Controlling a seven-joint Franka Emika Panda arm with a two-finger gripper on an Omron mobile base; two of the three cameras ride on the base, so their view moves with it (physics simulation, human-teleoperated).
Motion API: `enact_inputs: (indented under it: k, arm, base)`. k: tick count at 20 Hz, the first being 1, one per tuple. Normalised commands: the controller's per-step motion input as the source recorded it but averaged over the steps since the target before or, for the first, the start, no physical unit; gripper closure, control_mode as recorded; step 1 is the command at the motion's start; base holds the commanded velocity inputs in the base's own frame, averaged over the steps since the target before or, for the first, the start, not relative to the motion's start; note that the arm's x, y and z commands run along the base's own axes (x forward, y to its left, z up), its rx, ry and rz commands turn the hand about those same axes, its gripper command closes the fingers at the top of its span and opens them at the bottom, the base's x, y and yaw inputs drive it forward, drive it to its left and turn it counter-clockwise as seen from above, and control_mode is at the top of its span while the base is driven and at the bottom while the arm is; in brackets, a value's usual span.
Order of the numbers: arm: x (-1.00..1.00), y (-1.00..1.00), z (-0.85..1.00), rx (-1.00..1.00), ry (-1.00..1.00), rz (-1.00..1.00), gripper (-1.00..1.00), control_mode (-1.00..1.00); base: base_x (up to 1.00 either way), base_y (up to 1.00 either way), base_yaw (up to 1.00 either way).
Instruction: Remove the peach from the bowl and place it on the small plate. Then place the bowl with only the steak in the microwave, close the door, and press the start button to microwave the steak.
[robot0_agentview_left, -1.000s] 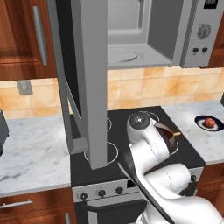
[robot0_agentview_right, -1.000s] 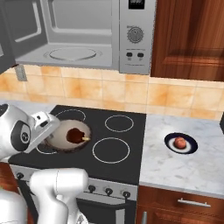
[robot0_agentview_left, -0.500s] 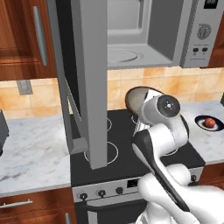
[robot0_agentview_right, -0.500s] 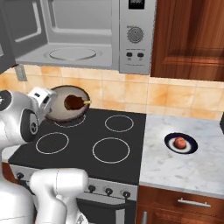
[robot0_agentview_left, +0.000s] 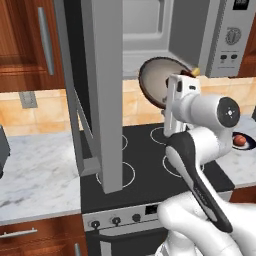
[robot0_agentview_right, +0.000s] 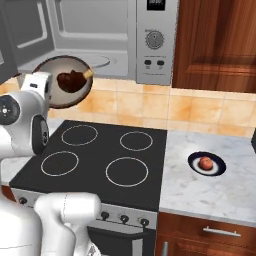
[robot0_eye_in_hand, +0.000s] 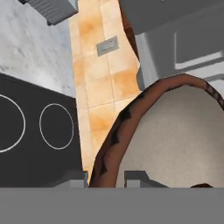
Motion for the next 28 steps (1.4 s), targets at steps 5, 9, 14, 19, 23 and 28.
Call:
enact_inputs:
  k: [5, 9, 14, 19, 23, 28]
  arm:
    - [0.17, 0.2, 0.72, -0.15, -0.13, 0.2, 1.0, -1.0]
    - [0.79, 0.06, 0.6, -0.09, 0.11, 0.06, 1.0, -1.0]
    - [0.7, 0.0, 0.54, -0.11, 0.13, 0.01, 1.0, -1.0]
    - [0.51, 0.0, 0.01, -0.08, 0.03, 0.0, 1.0, -1.0]
    - [0.58, 0.0, -0.02, -0.09, 0.1, 0.0, 1.0, -1.0]
    - [0.53, 0.0, -0.1, -0.06, 0.15, 0.01, 1.0, -1.0]
  base:
    - [0.0, 0.0, 0.0]
    - [0.0, 0.0, 0.0]
    - [0.0, 0.0, 0.0]
    - [0.0, 0.0, 0.0]
    - [0.0, 0.0, 0.0]
    - [0.0, 0.0, 0.0]
